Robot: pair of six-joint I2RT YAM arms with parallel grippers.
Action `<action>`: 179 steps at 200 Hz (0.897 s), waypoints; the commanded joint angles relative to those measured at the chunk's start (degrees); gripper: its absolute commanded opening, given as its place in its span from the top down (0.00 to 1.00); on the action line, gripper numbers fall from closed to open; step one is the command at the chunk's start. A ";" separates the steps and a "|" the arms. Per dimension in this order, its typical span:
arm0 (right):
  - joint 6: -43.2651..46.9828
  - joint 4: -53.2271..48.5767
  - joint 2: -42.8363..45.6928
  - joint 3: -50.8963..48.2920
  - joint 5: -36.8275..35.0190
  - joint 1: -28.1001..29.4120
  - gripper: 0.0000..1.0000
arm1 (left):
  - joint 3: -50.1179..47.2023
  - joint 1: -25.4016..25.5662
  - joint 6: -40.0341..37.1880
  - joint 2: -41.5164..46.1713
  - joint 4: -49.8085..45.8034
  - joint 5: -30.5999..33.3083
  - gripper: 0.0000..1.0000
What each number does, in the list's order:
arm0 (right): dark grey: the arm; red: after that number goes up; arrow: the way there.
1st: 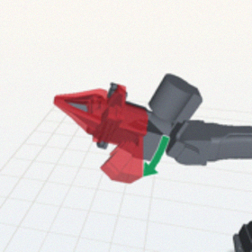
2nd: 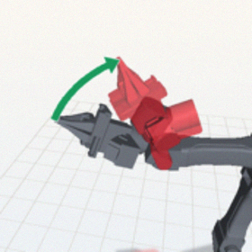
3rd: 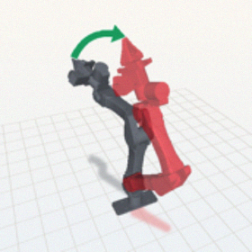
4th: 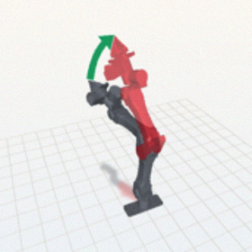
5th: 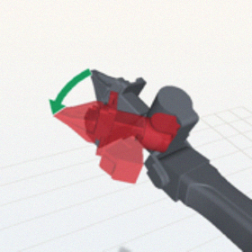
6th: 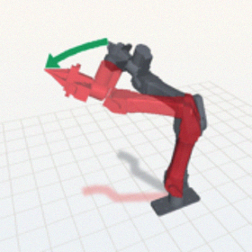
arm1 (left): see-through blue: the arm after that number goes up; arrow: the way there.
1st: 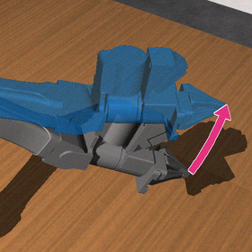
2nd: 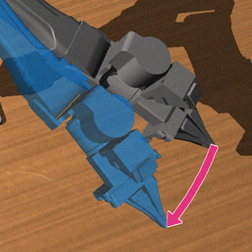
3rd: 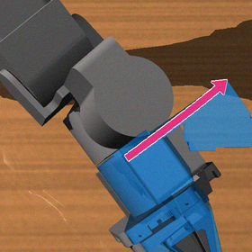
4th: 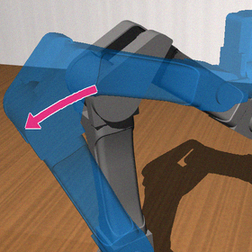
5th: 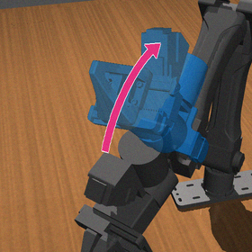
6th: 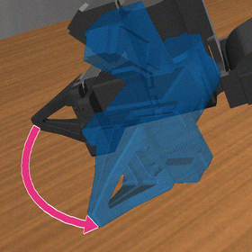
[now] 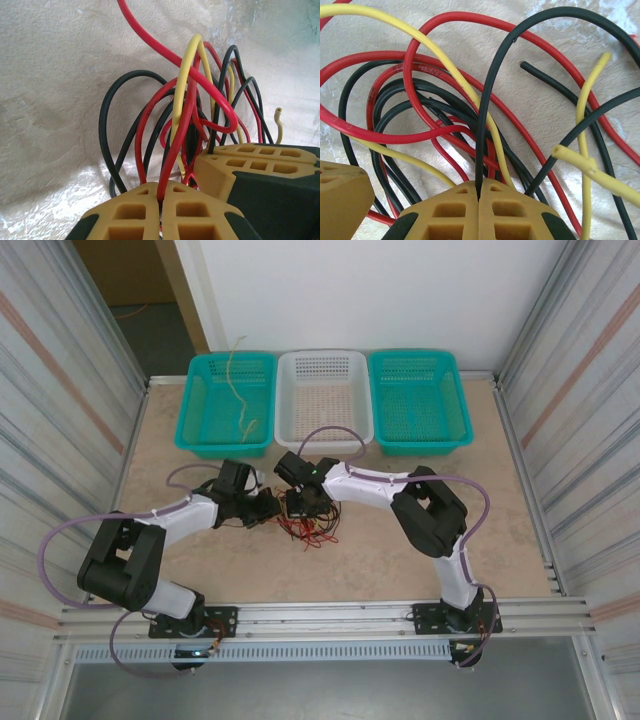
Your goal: Untangle the cables
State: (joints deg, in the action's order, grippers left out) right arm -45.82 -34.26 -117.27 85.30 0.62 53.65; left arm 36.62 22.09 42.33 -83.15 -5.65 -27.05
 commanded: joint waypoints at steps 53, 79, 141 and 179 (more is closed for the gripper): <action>5.39 1.08 15.52 -4.55 -5.01 0.93 1.00 | -0.06 -0.35 0.49 0.67 0.12 -0.21 1.00; 6.35 2.96 22.80 -7.54 -5.41 0.50 1.00 | -0.06 -0.35 0.58 0.54 -0.15 0.17 1.00; 10.05 4.38 40.86 -5.59 -3.64 -0.82 1.00 | 0.03 0.11 1.02 1.84 -1.53 3.03 1.00; 13.20 4.33 49.41 -1.30 -3.70 -0.83 1.00 | 0.42 0.13 1.62 1.69 -2.09 4.79 1.00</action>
State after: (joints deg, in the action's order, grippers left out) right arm -36.40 -30.96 -72.90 80.44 -2.98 53.10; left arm 36.62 22.13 43.00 -82.48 -6.17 -24.27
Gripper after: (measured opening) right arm 0.057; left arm 0.060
